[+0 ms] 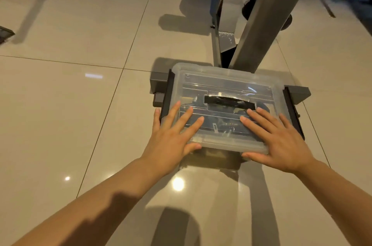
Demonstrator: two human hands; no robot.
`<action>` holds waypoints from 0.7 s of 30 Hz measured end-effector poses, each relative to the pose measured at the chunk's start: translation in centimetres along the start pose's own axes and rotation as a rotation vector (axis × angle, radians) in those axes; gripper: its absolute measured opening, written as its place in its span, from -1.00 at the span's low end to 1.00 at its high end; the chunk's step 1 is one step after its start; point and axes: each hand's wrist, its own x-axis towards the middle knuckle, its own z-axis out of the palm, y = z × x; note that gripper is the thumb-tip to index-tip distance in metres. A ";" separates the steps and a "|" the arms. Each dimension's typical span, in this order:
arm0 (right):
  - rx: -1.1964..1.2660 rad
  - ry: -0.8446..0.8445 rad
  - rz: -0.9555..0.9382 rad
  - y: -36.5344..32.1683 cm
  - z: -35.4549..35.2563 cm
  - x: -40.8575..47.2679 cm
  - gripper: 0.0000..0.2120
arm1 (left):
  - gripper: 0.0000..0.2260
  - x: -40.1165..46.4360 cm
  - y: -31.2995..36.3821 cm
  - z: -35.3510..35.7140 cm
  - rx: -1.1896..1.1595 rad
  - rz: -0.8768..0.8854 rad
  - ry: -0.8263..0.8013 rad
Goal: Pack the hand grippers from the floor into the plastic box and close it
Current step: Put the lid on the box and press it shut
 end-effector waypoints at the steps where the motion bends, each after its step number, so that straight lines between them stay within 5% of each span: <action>1: 0.004 0.005 0.016 1.1 0.1 0.7 -0.22 | -0.44 1.5 0.2 -0.1 -0.004 0.003 0.004; 15: 0.069 0.018 0.008 3.3 0.6 1.7 -0.21 | -0.47 2.9 2.3 -1.2 -0.004 -0.102 -0.125; 21: 0.165 -0.143 0.121 2.0 -0.7 1.1 -0.23 | -0.43 -4.2 1.7 -4.8 -0.011 0.069 -0.190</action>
